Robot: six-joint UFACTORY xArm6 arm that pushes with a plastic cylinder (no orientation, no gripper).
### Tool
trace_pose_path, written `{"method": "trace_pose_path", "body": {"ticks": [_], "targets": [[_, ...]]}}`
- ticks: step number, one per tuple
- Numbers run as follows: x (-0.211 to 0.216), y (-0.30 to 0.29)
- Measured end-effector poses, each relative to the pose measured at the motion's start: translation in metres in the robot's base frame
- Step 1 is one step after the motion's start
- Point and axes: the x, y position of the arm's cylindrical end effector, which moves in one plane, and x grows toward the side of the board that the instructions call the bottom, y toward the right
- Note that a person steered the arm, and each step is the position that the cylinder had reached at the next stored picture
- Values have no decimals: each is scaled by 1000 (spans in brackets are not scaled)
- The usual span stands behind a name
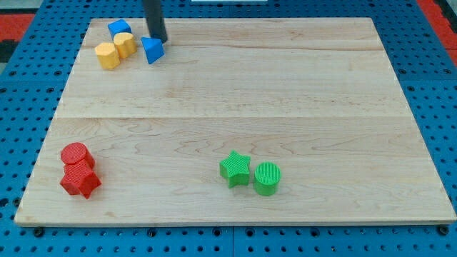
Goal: Push the blue triangle into the yellow heart
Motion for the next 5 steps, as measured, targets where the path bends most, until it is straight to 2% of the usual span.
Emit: {"method": "trace_pose_path", "body": {"ticks": [1, 3, 4, 5], "targets": [[30, 78], [23, -35], [13, -45], [53, 34]]}}
